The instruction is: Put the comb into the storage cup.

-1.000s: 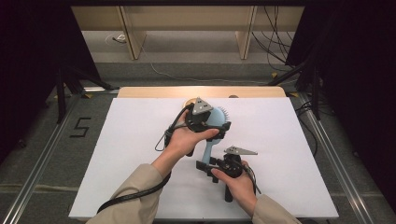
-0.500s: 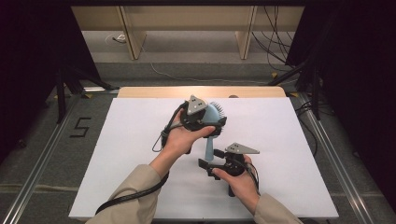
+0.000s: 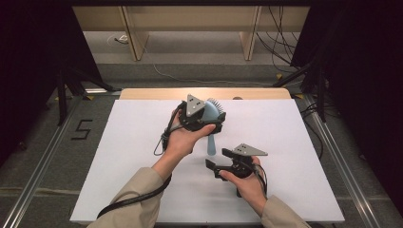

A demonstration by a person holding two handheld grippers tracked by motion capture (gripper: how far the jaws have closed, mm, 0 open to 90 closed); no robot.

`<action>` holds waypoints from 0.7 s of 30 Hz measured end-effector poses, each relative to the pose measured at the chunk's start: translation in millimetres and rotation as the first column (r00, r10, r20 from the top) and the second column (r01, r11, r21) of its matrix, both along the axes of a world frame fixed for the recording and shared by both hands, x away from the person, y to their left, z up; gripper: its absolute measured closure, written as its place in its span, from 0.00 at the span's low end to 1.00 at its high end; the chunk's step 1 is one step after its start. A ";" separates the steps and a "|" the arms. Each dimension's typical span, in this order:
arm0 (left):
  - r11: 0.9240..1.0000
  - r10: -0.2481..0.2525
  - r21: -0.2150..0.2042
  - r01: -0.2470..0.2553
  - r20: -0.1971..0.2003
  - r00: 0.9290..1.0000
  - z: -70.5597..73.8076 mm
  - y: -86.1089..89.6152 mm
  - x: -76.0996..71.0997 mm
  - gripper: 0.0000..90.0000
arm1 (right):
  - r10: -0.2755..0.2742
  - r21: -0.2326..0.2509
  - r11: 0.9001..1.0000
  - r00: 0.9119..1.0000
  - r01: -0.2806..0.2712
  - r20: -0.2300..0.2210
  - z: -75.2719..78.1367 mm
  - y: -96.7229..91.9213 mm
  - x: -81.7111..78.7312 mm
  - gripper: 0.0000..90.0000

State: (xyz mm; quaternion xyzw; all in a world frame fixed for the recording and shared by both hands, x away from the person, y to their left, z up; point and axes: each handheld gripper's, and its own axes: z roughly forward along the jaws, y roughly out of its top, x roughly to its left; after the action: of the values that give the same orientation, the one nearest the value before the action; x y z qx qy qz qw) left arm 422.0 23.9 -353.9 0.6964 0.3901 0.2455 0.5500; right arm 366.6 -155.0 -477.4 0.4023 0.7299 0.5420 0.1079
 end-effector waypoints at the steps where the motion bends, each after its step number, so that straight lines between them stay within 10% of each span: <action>1: 1.000 0.005 0.000 -0.005 0.003 1.000 0.1 0.9 0.4 0.21 | -0.002 -0.007 1.000 1.000 0.002 0.004 0.2 -1.3 0.1 0.17; 21: 0.994 0.111 -0.016 -0.110 0.032 0.993 6.6 13.2 7.6 0.22 | -0.051 -0.067 0.996 0.996 0.056 0.074 10.8 -35.0 2.4 0.17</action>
State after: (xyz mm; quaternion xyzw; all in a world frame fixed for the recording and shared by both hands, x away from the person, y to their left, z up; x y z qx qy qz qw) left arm 429.6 37.1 -347.2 0.6659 0.4206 0.2841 0.5468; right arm 369.0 -190.0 -466.6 0.3980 0.7326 0.5277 0.1625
